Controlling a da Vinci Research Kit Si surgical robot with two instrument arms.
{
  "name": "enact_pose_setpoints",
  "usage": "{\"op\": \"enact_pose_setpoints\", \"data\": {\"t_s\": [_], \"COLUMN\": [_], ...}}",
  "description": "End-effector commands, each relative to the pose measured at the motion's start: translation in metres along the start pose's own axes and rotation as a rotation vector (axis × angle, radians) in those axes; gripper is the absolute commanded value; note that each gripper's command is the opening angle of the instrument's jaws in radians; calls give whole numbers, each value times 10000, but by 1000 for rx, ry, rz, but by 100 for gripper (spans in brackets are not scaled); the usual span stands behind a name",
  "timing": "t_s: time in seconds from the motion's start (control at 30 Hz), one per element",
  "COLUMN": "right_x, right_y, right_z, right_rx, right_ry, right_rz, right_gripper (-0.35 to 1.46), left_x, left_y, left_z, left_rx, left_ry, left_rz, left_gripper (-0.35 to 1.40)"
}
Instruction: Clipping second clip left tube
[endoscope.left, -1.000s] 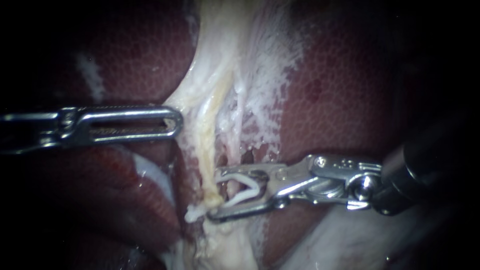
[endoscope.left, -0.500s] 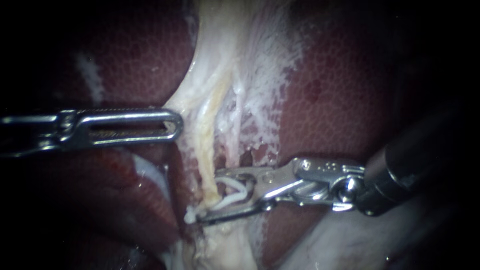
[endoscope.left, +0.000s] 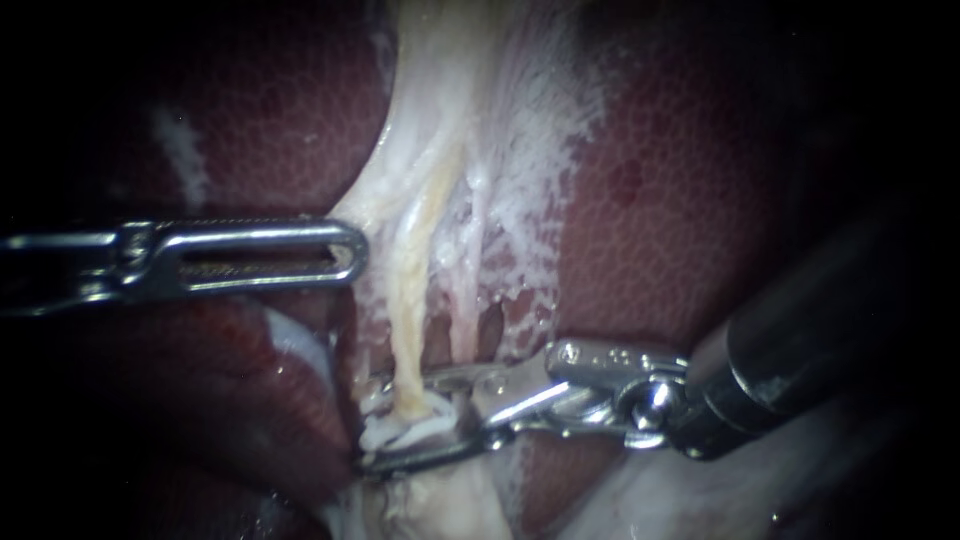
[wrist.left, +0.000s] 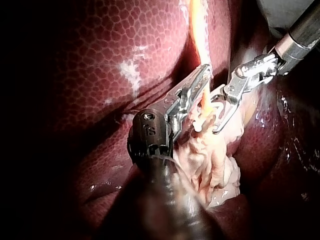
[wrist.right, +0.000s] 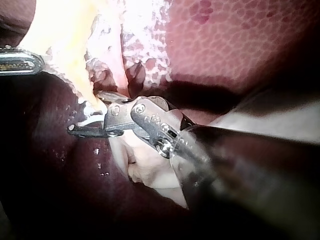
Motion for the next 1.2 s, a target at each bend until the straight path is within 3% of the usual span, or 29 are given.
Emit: {"op": "enact_pose_setpoints", "data": {"t_s": [0.03,0.27,0.33,0.43,0.67,1.2], "right_x": [0,2,1,2,-2,-5], "right_y": [1,4,6,12,21,20], "right_z": [0,2,1,-1,-8,-7], "right_rx": [-1,-17,-37,-83,-104,-104], "right_ry": [-1,6,13,-2,1,-3], "right_rz": [0,25,31,34,36,34], "right_gripper": [48,39,18,-35,-35,-35], "left_x": [0,1,1,1,2,2], "left_y": [0,0,0,0,0,1], "left_z": [0,1,1,1,1,2], "left_rx": [0,0,0,0,0,0], "left_ry": [0,0,0,0,0,0], "left_rz": [0,1,1,1,1,2], "left_gripper": [-35,-35,-35,-35,-35,-35]}}
